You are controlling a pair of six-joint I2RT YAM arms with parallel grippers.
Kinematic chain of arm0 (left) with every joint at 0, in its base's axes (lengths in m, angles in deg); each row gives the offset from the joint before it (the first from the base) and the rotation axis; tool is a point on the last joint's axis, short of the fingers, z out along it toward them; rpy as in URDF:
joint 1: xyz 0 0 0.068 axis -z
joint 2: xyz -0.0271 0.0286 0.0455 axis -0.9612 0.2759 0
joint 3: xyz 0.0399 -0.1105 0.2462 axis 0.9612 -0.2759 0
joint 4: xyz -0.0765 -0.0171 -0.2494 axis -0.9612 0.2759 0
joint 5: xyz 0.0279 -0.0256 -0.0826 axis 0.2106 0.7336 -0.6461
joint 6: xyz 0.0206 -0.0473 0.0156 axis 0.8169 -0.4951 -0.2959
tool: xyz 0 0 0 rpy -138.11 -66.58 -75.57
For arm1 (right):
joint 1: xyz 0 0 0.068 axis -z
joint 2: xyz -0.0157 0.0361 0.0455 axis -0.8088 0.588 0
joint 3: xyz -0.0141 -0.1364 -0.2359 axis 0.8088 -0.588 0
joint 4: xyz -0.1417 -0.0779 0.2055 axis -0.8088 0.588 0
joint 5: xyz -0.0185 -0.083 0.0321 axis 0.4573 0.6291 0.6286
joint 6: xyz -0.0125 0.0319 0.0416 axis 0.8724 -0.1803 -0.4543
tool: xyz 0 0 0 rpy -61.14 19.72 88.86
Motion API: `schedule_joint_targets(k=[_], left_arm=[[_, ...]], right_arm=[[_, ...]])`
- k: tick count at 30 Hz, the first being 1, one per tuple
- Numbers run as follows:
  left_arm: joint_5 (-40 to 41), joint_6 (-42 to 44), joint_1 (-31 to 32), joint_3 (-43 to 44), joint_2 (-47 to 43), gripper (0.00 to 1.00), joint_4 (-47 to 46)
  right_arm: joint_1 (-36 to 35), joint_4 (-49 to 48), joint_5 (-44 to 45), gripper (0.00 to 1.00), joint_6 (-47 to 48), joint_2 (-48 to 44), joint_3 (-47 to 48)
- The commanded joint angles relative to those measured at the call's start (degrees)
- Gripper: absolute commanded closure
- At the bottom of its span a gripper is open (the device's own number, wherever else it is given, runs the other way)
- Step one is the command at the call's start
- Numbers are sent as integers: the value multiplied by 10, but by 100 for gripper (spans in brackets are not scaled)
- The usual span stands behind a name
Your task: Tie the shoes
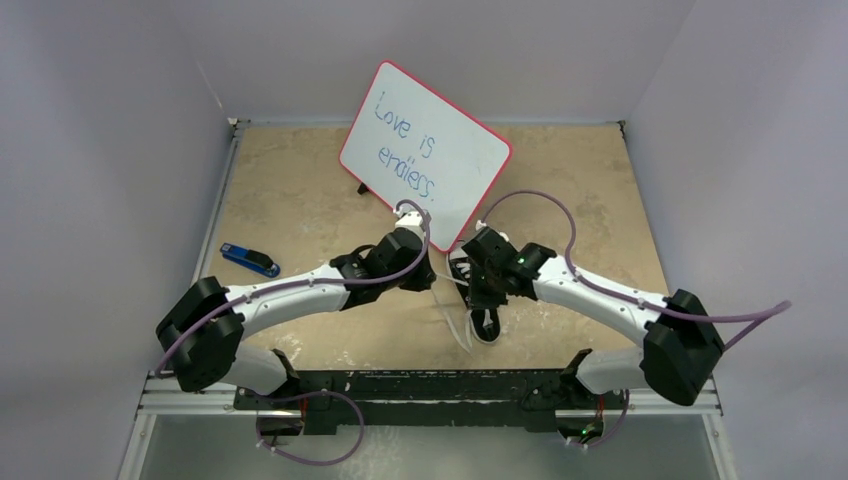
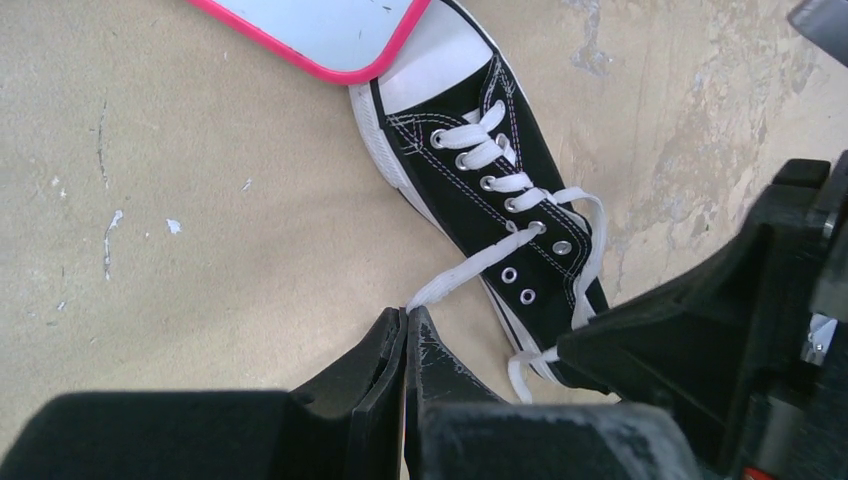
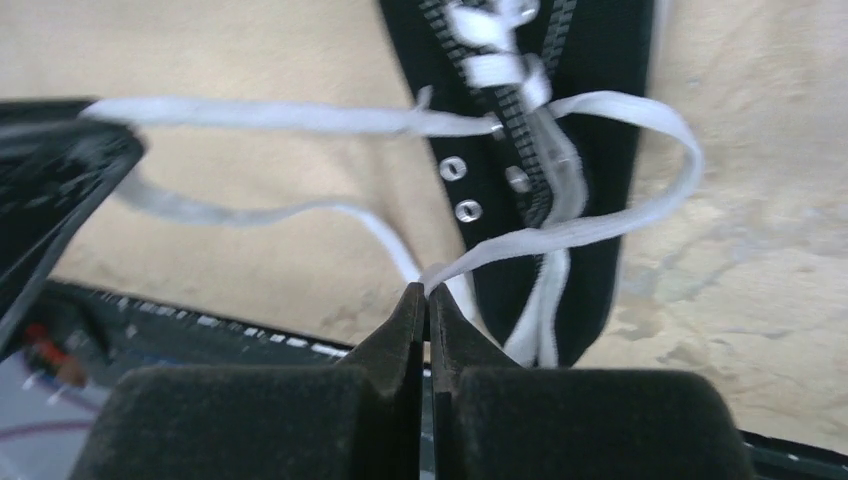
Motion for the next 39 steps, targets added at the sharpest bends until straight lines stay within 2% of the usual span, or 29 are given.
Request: schedule_joint_targets(k=[1,4,6,12,17,20,23,27,31,39], left_arm=[[17,10,-1,-6,-21,100,-7],[23,16,-3,-5,-25,100,-2],[25,17,-5,-5,-29,100,-1],[26,20,-7,-5,-37,100,1],[18,22,-8,-10,-40,100,-9],[-17,14,-8,-30,-37,100,-64],[-55,-1,-2,-55,-27,100,-132],[-38,-2,34,-65,-19,100,-180],[-17,-18,59,-89,-14,100,-226],[10,-37,103,-129,-12,100,-284]], right_arm=[[-3,-98,-106,100,9,-31,-31],[-3,-171,-172,100,26,-29,-30],[-3,-186,-184,100,34,-29,-12],[-2,-131,-178,100,40,-61,48],[2,-45,-120,100,59,-94,105],[22,-14,-88,100,63,-115,125],[76,-63,-145,100,59,-119,108],[136,-141,-222,100,31,-83,88],[138,-173,-247,100,39,-21,111],[107,-208,-217,100,35,71,142]])
